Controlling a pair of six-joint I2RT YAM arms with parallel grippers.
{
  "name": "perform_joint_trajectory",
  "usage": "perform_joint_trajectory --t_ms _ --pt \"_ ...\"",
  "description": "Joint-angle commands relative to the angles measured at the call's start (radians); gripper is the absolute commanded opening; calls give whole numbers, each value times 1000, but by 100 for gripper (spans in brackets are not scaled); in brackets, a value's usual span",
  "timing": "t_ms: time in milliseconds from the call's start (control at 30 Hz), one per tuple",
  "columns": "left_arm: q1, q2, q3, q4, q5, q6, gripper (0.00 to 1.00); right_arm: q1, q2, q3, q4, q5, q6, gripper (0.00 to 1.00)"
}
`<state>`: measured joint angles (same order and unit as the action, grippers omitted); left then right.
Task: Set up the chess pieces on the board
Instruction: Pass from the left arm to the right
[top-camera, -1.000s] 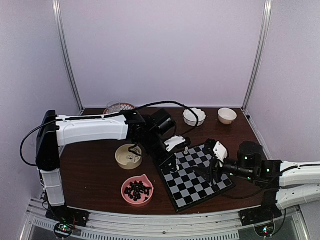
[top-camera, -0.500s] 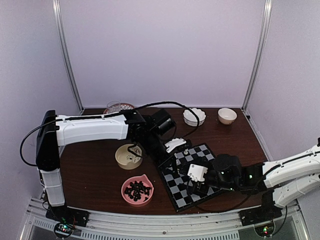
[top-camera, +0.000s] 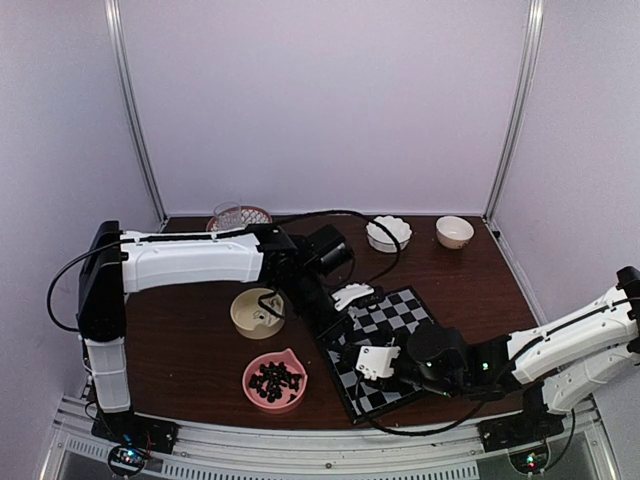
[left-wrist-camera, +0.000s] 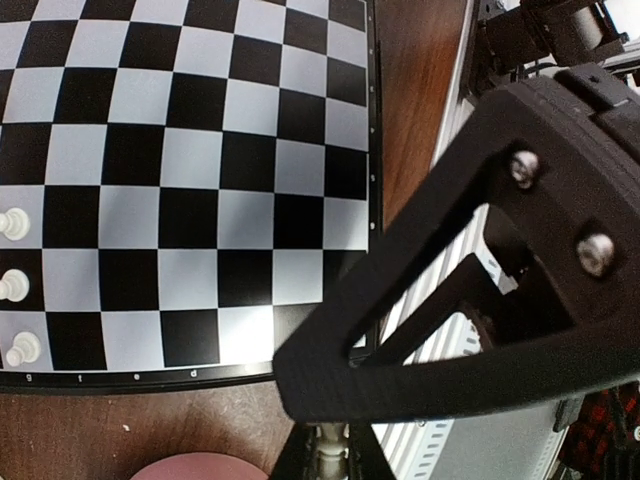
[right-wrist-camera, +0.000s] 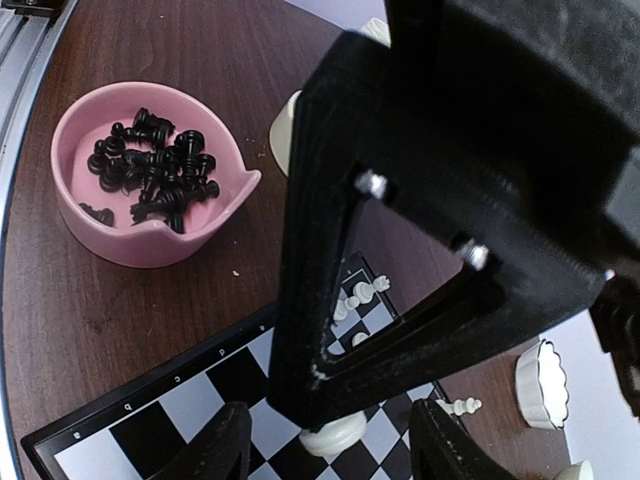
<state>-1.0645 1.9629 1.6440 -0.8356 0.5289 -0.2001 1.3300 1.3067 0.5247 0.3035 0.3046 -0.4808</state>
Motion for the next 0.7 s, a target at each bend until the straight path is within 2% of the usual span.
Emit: perform_joint_trajectory --t_ms 0,167,500,567,667 --pt "-3 30 25 5 31 4 3 17 4 22 32 39 -18 53" --pt "-2 36 27 4 33 4 4 23 30 36 18 32 -22 42" --pt "-2 35 20 6 46 12 4 24 75 67 -19 29 -18 31" --pt "-3 33 20 8 45 12 5 24 77 69 -21 34 -16 24" --pt "-2 23 5 29 45 7 8 23 78 72 -28 42 -15 19"
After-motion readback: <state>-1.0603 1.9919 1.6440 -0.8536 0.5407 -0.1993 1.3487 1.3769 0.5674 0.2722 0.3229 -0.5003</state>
